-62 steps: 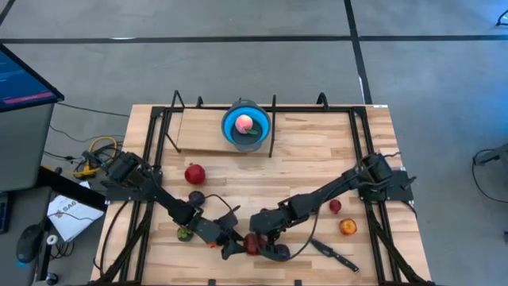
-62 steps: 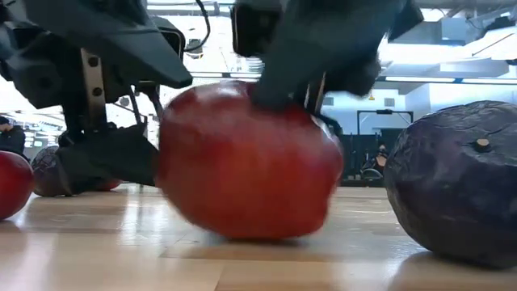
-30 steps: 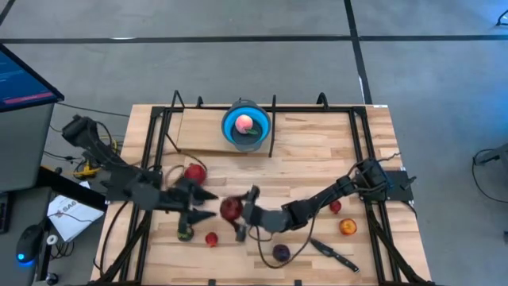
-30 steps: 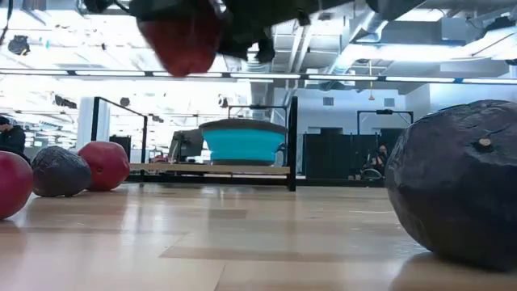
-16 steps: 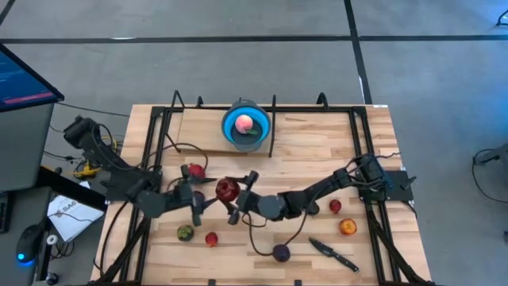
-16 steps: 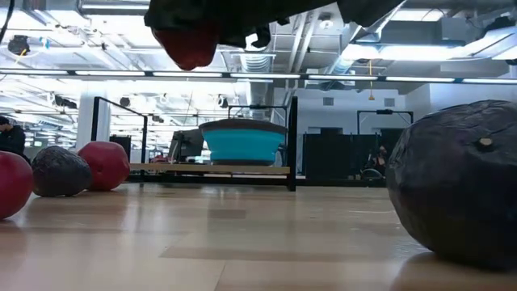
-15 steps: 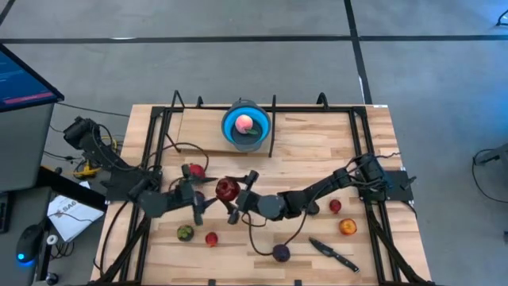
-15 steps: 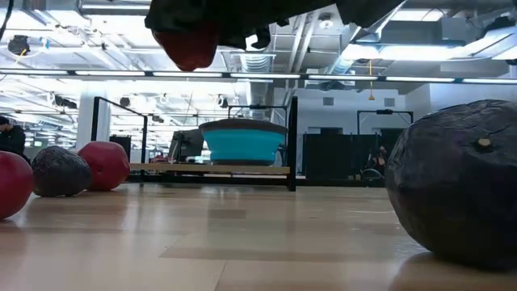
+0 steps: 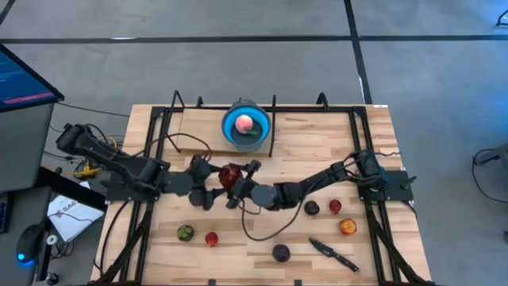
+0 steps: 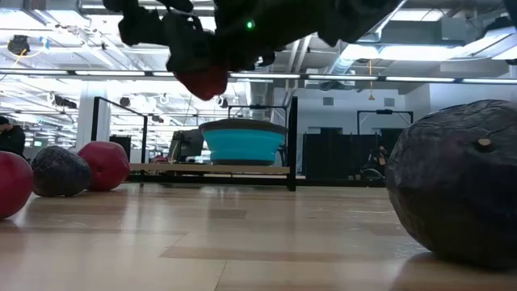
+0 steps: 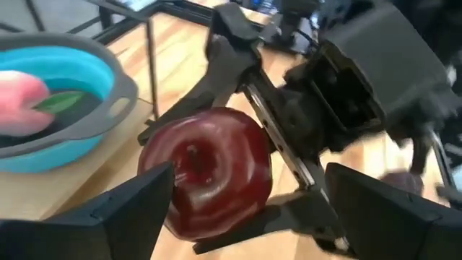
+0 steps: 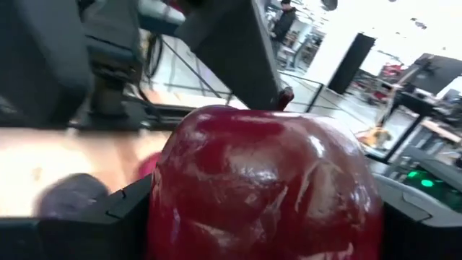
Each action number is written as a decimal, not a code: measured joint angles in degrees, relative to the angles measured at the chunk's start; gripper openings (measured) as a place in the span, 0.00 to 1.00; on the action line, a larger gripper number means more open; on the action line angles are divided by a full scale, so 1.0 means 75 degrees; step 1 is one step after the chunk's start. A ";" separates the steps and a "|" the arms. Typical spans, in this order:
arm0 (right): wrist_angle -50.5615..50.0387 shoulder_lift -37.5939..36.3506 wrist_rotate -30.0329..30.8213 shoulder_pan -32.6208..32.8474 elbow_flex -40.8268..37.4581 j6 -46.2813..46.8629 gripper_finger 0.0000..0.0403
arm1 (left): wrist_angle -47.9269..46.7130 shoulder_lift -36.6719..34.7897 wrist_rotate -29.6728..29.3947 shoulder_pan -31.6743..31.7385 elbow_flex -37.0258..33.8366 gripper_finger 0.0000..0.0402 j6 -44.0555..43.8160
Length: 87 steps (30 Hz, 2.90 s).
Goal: Pick & Place Fruit
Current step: Put the red apple into the blue strainer bowl on the shelf
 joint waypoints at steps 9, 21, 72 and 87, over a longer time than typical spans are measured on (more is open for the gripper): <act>-0.0143 -0.0003 -0.0019 -0.0180 0.0003 -0.0571 0.79 | -0.0005 0.0042 -0.0405 0.0439 -0.0038 0.86 0.0144; -0.0073 -0.0014 -0.0106 -0.0148 0.0012 -0.0960 0.79 | -0.0040 0.0095 -0.0671 0.0156 -0.0045 0.87 0.0197; 0.0352 -0.0002 -0.0003 -0.0014 0.0003 -0.2016 0.79 | 0.1534 0.0406 0.1536 0.1599 -0.0734 0.91 0.0121; -0.0003 -0.0064 -0.0288 -0.0192 0.0302 -0.1853 0.95 | 0.1489 0.0459 0.1492 0.1520 -0.0764 0.86 0.0466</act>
